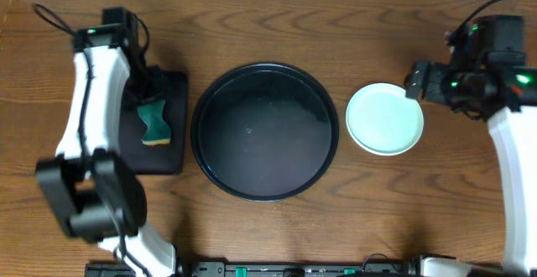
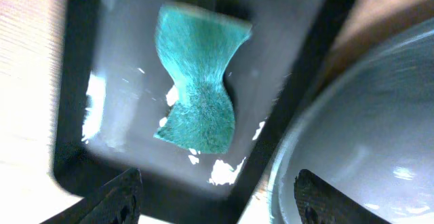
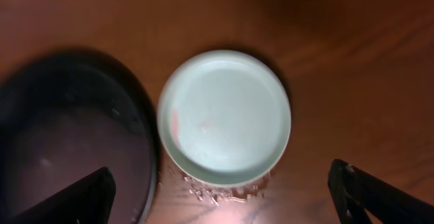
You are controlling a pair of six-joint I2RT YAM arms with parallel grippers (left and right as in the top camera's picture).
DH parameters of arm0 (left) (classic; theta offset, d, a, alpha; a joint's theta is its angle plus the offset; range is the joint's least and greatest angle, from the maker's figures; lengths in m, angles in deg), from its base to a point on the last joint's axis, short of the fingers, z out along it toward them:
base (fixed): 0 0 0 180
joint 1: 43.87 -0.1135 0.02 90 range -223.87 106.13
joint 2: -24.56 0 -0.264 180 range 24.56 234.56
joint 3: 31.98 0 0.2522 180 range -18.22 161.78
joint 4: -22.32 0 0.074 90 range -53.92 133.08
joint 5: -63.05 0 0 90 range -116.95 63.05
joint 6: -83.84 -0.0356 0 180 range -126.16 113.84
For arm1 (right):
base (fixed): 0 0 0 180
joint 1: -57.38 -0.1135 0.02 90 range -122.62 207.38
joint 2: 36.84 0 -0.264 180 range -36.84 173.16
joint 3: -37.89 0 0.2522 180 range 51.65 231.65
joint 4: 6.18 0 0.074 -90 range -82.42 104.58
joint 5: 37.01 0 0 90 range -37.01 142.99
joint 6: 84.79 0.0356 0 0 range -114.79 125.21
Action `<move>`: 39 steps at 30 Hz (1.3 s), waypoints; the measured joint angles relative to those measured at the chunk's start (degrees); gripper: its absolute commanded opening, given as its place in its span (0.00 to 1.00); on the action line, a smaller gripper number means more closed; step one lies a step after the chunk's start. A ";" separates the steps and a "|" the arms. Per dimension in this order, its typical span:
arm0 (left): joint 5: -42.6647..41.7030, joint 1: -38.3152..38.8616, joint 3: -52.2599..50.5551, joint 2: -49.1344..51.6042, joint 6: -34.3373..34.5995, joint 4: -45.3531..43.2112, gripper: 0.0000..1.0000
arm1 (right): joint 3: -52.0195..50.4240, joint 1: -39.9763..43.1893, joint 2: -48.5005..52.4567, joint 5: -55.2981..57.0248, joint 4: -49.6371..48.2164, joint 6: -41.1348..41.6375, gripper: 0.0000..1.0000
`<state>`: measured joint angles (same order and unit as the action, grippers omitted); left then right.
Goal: Clean dirty plates on tray and stack at the side
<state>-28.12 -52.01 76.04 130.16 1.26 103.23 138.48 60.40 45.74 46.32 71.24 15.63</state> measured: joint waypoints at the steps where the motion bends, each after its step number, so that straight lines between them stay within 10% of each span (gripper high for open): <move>1: -0.02 0.00 0.35 -2.23 0.00 0.00 0.73 | 1.68 0.00 -1.95 0.04 0.37 -0.13 0.99; 28: -0.22 0.00 1.27 -8.96 0.00 0.35 0.74 | 6.10 0.00 -35.17 -0.31 11.34 -1.09 0.99; 39: -0.28 0.00 1.27 -8.96 0.00 0.37 0.74 | -19.47 0.00 -44.37 1.64 -20.85 -6.45 0.99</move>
<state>-28.41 -52.01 77.31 121.20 1.26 103.61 119.01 60.40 1.37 47.96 50.39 9.18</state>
